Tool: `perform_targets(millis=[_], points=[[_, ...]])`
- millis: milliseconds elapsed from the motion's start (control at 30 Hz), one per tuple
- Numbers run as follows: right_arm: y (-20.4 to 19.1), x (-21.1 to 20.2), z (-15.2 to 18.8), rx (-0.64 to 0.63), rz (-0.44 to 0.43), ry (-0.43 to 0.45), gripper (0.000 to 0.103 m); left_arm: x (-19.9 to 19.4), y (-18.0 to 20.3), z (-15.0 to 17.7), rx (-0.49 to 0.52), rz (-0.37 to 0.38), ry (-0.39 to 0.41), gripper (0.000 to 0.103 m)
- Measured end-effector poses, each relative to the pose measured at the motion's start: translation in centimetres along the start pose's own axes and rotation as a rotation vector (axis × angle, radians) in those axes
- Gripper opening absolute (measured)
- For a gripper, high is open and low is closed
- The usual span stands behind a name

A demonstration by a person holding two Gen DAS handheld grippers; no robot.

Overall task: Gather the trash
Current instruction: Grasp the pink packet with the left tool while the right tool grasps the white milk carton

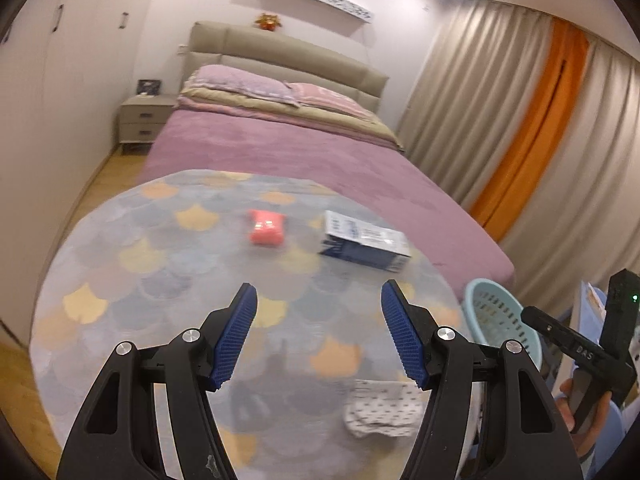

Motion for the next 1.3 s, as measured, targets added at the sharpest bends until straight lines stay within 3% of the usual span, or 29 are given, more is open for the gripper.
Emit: perform_targets(millis=[100,167,333,500,767,967,1100,1200,1300], points=[[-1.1,1.2,-0.4,-0.022,-0.012,-0.005,0.057,0.6,-1.4,-0.4,-0.012,-0.022,-0.006,0.064],[-1.8,2.2,-0.8,-0.028,-0.024,-0.01,0.057,1.4,-2.1,-0.8,-0.011,-0.043,-0.018,0.07],[-2.5,5.1,-2.3,-0.028,-0.053,-0.03,0.058,5.3,-2.6,-2.0,0.002,-0.07,-0.071,0.071],[-2.9,8.9,-4.9,-0.037,-0.062,-0.049,0.066,10.6,-3.5,-3.3,-0.017,-0.128,-0.131,0.071],[-2.7,15.0,-8.2,-0.035,-0.073,-0.087,0.075,17.6,-5.7,-3.7,-0.072,-0.123,-0.208,0.074],[-3.5,19.7,-10.1,-0.07,-0.069,-0.118,0.076,19.2,-5.3,-3.6,0.039,-0.204,-0.186,0.073],[-4.2,22.6,-10.3,-0.091,-0.084,-0.169,0.076,19.3,-5.3,-3.8,0.045,-0.221,-0.177,0.067],[-4.7,24.1,-10.0,-0.131,-0.082,-0.204,0.076,19.3,-5.5,-4.1,0.036,-0.223,-0.162,0.04],[-5.0,24.6,-9.3,-0.144,-0.109,-0.241,0.076,19.0,-5.6,-4.0,0.022,-0.2,-0.158,0.039]])
Point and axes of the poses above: each gripper's, at about its wrist camera, not at the fingertips, and x roughly the way its jaws point, y to its right, z to its underside, the point moved 8 cm from there along x, roughly the way its jaws point, and after that the axes turned 4 degrees about -x, right-handed, at the moved point
